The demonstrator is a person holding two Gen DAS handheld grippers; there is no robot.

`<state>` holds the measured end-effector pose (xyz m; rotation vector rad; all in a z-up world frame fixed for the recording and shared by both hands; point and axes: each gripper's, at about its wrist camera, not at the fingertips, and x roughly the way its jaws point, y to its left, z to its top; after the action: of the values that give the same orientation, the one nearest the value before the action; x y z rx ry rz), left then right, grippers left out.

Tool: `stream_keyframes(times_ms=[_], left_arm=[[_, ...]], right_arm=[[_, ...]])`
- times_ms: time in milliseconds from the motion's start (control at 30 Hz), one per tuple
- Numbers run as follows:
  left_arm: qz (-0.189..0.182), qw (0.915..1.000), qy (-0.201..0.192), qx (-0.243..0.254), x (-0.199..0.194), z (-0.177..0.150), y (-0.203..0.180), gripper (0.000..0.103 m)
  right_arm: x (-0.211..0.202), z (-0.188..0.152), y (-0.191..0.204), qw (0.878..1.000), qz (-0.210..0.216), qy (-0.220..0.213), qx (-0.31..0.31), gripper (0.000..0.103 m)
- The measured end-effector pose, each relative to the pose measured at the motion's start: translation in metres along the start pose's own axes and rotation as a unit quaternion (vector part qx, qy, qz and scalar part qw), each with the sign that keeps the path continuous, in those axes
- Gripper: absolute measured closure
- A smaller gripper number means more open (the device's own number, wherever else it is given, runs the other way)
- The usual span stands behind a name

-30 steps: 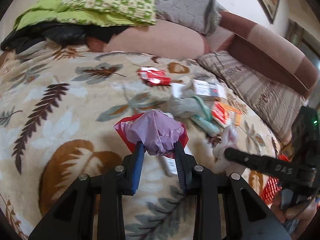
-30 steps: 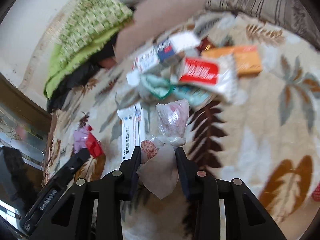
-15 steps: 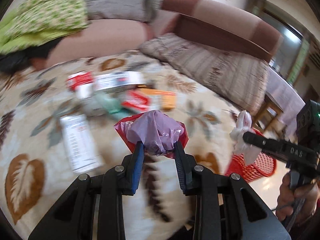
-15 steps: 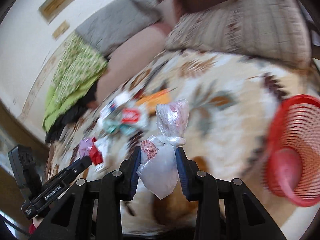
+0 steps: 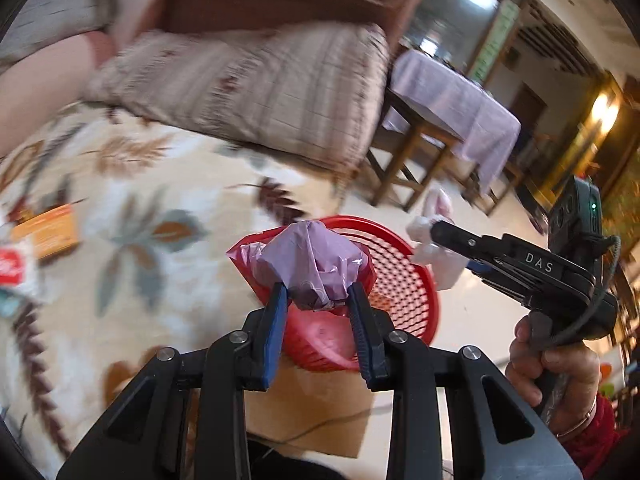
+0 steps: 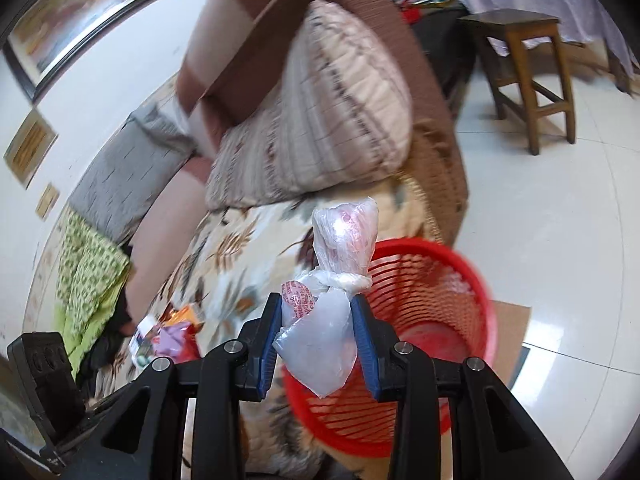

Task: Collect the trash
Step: 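Carry both bags to the red wastebasket and open both tools to drop them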

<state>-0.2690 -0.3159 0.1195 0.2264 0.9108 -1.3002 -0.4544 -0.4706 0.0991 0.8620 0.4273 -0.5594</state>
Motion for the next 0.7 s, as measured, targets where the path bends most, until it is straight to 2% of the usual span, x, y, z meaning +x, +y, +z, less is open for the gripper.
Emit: stream_keyframes(times_ms=[67, 133, 200, 367, 467, 567, 700], left_arm=[[-0.010, 0.9999, 0.011, 0.005, 0.015, 0.004, -0.010, 0.071], [-0.004, 0.9999, 0.016, 0.004, 0.027, 0.008, -0.016, 0.058], [-0.002, 0.9999, 0.013, -0.007, 0.029, 0.010, -0.016, 0.048], [0.002, 0.9997, 0.006, -0.022, 0.020, 0.010, -0.003, 0.046], [0.011, 0.9993, -0.004, -0.037, 0.006, 0.007, 0.010, 0.044], [0.028, 0.9982, -0.013, -0.051, -0.010, 0.000, 0.026, 0.042], [0.056, 0.9948, -0.024, -0.081, -0.035, -0.015, 0.056, 0.042]], right_arm=[[0.001, 0.003, -0.007, 1.000, -0.002, 0.004, 0.005, 0.061], [0.003, 0.006, -0.011, 1.000, -0.007, 0.004, 0.006, 0.052], [0.002, 0.007, -0.015, 1.000, -0.010, 0.002, 0.003, 0.050], [0.004, 0.009, -0.019, 1.000, -0.017, -0.001, 0.001, 0.048], [0.005, 0.006, -0.017, 1.000, -0.006, 0.002, 0.003, 0.047], [0.010, -0.003, 0.002, 1.000, 0.006, 0.011, -0.020, 0.042], [0.029, -0.019, 0.032, 0.998, 0.023, 0.039, -0.052, 0.041]])
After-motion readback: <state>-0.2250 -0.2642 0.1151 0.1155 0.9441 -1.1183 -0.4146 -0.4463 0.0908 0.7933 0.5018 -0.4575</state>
